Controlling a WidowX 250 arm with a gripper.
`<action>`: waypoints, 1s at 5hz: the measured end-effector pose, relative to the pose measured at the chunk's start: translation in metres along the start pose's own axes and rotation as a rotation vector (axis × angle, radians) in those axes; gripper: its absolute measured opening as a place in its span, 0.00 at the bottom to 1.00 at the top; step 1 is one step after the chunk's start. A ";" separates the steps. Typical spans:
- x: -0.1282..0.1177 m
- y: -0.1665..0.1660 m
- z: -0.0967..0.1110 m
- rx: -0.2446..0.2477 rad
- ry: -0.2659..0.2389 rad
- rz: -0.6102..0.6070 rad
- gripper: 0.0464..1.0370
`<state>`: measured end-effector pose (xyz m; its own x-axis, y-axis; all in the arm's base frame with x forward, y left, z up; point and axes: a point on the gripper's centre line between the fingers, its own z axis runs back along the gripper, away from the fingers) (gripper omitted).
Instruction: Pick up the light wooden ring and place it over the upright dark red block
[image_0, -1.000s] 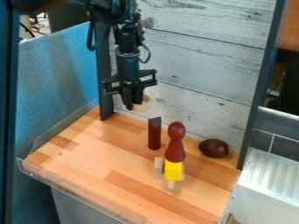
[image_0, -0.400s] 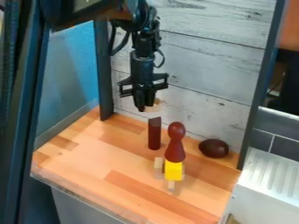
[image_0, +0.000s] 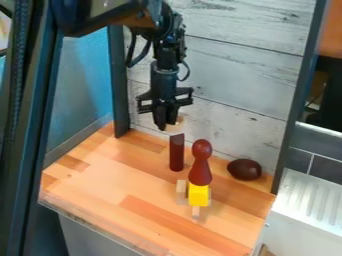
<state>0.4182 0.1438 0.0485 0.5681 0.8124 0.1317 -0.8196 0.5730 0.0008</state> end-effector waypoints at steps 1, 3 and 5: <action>-0.002 -0.001 0.000 0.003 -0.001 -0.008 0.10; -0.003 0.001 -0.009 0.018 0.000 -0.013 0.10; -0.009 -0.002 -0.014 0.016 0.000 -0.028 0.10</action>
<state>0.4153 0.1370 0.0334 0.5908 0.7960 0.1315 -0.8044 0.5937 0.0206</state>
